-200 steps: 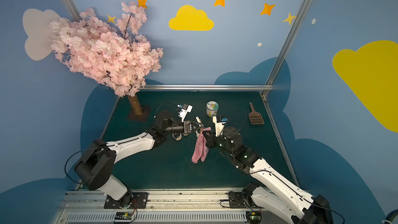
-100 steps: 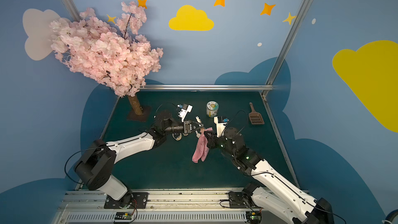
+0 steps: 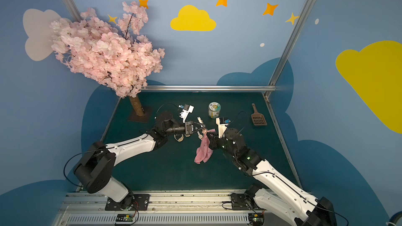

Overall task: Wipe the watch dial
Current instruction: Wipe the watch.

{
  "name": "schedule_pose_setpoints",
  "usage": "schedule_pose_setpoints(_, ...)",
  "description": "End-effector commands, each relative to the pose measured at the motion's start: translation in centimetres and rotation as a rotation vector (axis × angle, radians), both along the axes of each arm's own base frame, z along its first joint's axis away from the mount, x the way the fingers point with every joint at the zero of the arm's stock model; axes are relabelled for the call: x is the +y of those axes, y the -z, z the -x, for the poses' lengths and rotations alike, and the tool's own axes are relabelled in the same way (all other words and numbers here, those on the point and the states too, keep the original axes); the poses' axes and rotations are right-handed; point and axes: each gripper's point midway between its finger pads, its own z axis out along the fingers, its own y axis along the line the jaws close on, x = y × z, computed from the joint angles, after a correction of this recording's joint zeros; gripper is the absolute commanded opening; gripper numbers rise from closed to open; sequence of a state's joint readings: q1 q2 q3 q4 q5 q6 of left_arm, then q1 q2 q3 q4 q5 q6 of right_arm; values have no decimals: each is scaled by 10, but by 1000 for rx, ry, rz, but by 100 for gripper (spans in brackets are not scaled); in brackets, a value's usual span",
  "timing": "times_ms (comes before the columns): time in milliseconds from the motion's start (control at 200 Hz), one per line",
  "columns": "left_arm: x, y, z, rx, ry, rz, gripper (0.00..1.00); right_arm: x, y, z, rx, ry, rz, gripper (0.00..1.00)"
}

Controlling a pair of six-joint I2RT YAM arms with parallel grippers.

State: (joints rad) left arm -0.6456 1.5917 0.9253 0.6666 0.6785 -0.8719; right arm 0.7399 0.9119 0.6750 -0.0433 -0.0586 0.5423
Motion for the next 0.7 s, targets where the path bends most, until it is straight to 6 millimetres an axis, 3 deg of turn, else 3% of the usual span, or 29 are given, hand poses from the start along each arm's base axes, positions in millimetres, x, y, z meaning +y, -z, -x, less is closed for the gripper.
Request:
schedule_pose_setpoints(0, 2, -13, 4, -36, 2, 24, 3, 27, -42, 10, -112, -153, -137, 0)
schedule_pose_setpoints(70, 3, -13, 4, -34, 1, 24, 3, 28, -43, 8, -117, -144, -145, 0)
schedule_pose_setpoints(220, 5, -14, 6, -38, -2, 23, 3, -1, -11, -12, -18, 61, 11, 0)
schedule_pose_setpoints(285, 6, -14, 6, -39, -3, 21, 3, -7, -7, -13, -9, 85, 38, 0)
schedule_pose_setpoints(400, 5, -13, 5, -38, -3, 19, 3, -2, -10, -10, -26, 49, 15, 0)
schedule_pose_setpoints(546, 4, -14, 4, -38, -3, 20, 3, 26, -32, 5, -105, -127, -91, 0)
schedule_pose_setpoints(696, 2, -13, 4, -32, 4, 24, 3, 4, -12, -17, -42, 54, 12, 0)
